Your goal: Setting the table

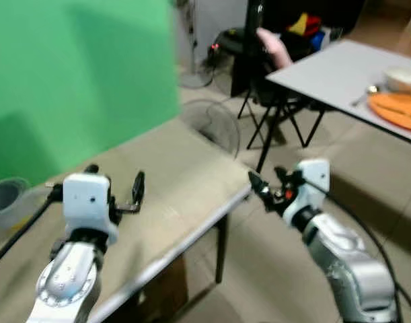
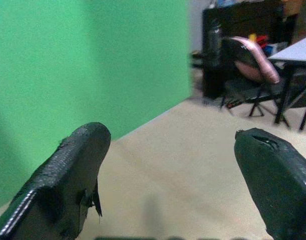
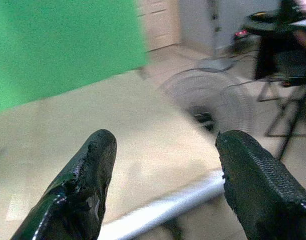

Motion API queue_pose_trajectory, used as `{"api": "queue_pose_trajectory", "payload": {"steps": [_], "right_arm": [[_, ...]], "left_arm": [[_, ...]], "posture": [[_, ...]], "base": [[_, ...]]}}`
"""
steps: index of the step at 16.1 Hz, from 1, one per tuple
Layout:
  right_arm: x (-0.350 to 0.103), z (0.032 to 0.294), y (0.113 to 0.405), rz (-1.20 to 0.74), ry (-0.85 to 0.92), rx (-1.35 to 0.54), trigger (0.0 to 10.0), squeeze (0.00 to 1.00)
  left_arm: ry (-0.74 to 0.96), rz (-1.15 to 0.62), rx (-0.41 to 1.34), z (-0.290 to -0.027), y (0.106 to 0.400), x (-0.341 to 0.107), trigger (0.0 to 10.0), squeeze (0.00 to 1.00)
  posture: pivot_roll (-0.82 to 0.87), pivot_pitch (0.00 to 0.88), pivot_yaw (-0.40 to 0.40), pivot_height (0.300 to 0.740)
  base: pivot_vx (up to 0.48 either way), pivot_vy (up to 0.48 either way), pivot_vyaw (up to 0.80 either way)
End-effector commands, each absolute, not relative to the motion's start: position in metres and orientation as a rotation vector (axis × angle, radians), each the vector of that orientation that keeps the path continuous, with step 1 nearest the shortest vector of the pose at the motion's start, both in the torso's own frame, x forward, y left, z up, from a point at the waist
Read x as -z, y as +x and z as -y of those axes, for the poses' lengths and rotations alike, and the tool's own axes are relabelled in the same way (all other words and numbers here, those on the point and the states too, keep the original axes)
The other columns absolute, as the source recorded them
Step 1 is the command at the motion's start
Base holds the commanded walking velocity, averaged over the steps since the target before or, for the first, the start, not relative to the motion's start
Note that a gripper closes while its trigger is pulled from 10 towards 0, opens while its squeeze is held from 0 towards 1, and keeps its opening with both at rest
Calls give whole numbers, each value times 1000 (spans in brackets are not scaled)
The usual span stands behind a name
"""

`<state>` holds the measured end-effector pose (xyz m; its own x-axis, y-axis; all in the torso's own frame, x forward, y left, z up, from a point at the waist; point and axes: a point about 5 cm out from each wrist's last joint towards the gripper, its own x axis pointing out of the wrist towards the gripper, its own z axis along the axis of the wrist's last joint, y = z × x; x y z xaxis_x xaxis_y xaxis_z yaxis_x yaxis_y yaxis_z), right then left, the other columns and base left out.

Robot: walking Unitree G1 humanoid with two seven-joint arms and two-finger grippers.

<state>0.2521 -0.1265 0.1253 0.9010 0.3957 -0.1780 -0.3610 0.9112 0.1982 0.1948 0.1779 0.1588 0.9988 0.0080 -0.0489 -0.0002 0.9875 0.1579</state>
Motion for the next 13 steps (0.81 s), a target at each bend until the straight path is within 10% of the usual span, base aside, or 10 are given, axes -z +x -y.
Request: {"api": "queue_pose_trajectory", "payload": {"steps": [1,6,13], "right_arm": [[-129,127,253,-205,161,-406,10000,0],[-130,127,256,-206,131,-439,10000,0],[-133,124,263,-193,67,-547,10000,0]], "left_arm": [[169,-37,-13,-178,196,-163,10000,0],[164,-27,-33,-178,194,-165,10000,0],[167,-24,-47,-178,193,-166,10000,0]], "posture": [[-38,0,23,740],[-30,0,20,740],[-23,0,12,740]], "base": [[0,0,0],[0,0,0],[0,0,800]]}}
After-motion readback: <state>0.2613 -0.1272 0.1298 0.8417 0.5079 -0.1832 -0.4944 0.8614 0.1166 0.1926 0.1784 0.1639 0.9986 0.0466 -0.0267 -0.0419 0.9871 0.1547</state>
